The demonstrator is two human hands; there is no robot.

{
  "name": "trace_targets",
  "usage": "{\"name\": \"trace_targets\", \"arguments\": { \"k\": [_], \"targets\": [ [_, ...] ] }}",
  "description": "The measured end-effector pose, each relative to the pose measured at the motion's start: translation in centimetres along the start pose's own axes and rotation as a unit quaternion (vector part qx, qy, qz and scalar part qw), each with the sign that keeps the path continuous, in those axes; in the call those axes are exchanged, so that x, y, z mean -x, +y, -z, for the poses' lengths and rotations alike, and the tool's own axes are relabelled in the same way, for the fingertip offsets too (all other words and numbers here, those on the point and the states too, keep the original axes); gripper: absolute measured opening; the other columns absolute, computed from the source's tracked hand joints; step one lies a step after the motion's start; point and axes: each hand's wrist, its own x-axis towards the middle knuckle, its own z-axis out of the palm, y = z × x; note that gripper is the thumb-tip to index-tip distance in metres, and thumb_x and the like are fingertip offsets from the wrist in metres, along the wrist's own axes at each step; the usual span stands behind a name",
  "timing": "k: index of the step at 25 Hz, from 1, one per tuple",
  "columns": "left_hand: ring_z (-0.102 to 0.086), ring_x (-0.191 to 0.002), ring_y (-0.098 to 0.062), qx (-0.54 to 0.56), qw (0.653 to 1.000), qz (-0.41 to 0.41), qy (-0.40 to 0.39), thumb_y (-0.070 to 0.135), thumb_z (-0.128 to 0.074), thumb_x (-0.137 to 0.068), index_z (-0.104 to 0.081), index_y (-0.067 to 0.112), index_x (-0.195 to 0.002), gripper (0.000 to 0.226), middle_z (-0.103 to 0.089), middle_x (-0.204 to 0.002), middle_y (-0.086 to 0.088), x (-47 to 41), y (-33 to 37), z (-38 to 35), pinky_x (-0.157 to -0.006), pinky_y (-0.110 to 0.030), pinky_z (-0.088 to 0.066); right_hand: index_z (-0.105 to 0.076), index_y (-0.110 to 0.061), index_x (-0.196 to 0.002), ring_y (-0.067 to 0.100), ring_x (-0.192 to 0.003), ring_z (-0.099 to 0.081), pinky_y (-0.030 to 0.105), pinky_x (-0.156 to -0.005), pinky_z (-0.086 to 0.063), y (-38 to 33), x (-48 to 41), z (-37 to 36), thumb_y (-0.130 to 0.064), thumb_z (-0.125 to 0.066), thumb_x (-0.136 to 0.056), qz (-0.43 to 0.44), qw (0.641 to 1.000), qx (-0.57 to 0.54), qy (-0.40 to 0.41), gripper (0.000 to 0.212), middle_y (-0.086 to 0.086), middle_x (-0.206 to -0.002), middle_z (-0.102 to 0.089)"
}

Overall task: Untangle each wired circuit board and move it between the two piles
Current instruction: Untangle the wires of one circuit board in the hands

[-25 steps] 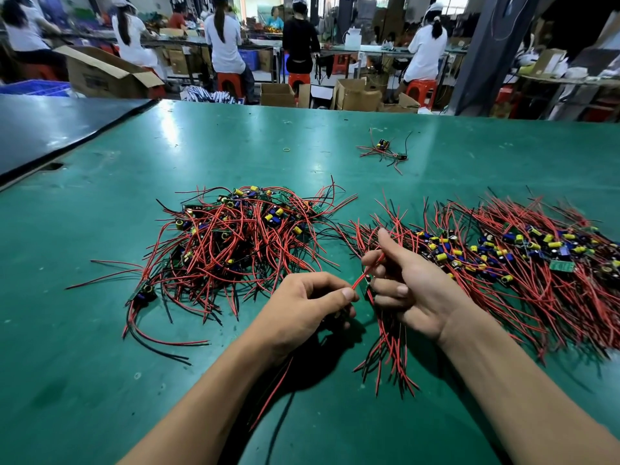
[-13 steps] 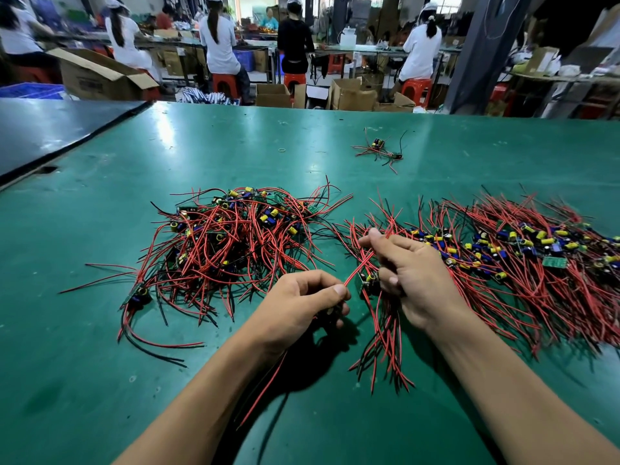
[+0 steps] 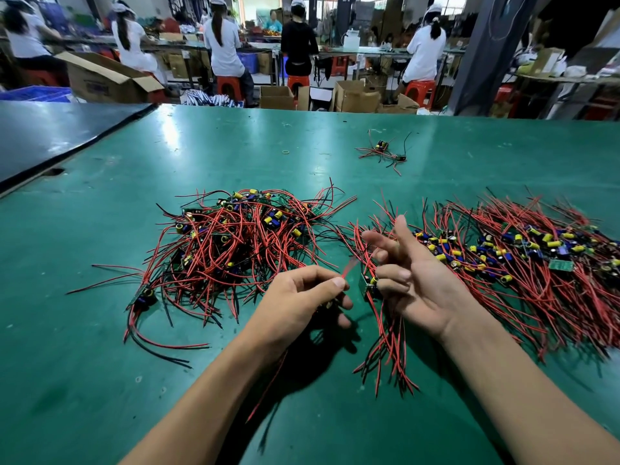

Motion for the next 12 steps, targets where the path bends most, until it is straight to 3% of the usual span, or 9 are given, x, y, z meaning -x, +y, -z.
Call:
{"name": "trace_targets", "arguments": {
  "k": [2,3,5,6,8,10,12],
  "targets": [
    [-0.071,-0.068,-0.027,0.055,0.997,-0.015,0.05,0.01,-0.058,-0.094,-0.063,0.002,-0.093,0.009,-0.073,-0.082,-0.017,-0.2,0.4,-0.1,-0.066,-0.038,-0.059,-0.074,-0.009,-0.096,0.005,-0.035,-0.036,0.016,-0.034,-0.027,0.9,0.0,0.1,-0.049,-0.056,-0.094,0.076,0.982,0.169,0.022,0.044,-0.003,-0.064,-0.054],
    [-0.073,-0.074,-0.027,0.077,0.994,-0.029,0.075,0.011,-0.056,-0.096,-0.061,0.003,-0.095,0.009,-0.074,-0.087,-0.017,-0.4,0.6,0.0,-0.071,-0.039,-0.059,-0.075,-0.011,-0.097,0.007,-0.037,-0.04,0.016,-0.036,-0.03,1.5,0.1,0.2,-0.043,-0.057,-0.098,0.127,0.955,0.266,0.019,0.037,-0.003,-0.067,-0.056],
    [-0.073,-0.083,-0.027,0.107,0.987,-0.046,0.114,0.014,-0.053,-0.098,-0.056,0.006,-0.1,0.008,-0.075,-0.095,-0.015,-0.7,1.0,0.2,-0.081,-0.043,-0.057,-0.077,-0.02,-0.102,0.006,-0.044,-0.047,0.016,-0.044,-0.038,2.4,0.4,0.2,-0.031,-0.068,-0.095,0.215,0.864,0.455,-0.016,0.015,-0.006,-0.071,-0.062],
    [-0.073,-0.087,-0.027,0.123,0.983,-0.049,0.127,0.015,-0.051,-0.099,-0.053,0.009,-0.101,0.007,-0.075,-0.098,-0.014,-0.8,1.1,0.2,-0.083,-0.045,-0.055,-0.076,-0.026,-0.107,0.002,-0.048,-0.048,0.015,-0.049,-0.039,2.8,0.6,0.2,-0.029,-0.075,-0.09,0.242,0.818,0.521,-0.031,0.018,-0.009,-0.072,-0.064],
    [-0.073,-0.09,-0.022,0.144,0.978,-0.048,0.144,0.018,-0.048,-0.101,-0.049,0.014,-0.097,0.006,-0.075,-0.102,-0.011,-0.8,1.4,0.4,-0.08,-0.042,-0.054,-0.073,-0.033,-0.113,0.0,-0.049,-0.046,0.014,-0.051,-0.038,3.3,0.8,0.2,-0.038,-0.084,-0.079,0.273,0.761,0.587,-0.04,0.036,-0.012,-0.072,-0.065],
    [-0.072,-0.092,-0.018,0.171,0.973,-0.045,0.151,0.019,-0.047,-0.102,-0.047,0.016,-0.092,0.01,-0.074,-0.107,-0.01,-0.8,1.5,0.4,-0.076,-0.038,-0.055,-0.072,-0.032,-0.106,0.001,-0.052,-0.052,0.017,-0.054,-0.043,3.6,1.0,-0.1,-0.054,-0.081,-0.074,0.294,0.744,0.598,-0.037,0.04,-0.01,-0.071,-0.066],
    [-0.071,-0.101,-0.02,0.203,0.968,-0.042,0.14,0.02,-0.045,-0.103,-0.049,0.011,-0.098,0.011,-0.073,-0.111,-0.008,-0.8,1.4,0.3,-0.083,-0.042,-0.056,-0.071,-0.034,-0.09,-0.001,-0.057,-0.061,0.015,-0.058,-0.046,4.0,1.3,-0.5,-0.06,-0.074,-0.076,0.278,0.774,0.567,-0.044,0.029,-0.011,-0.07,-0.068]
  ]
}}
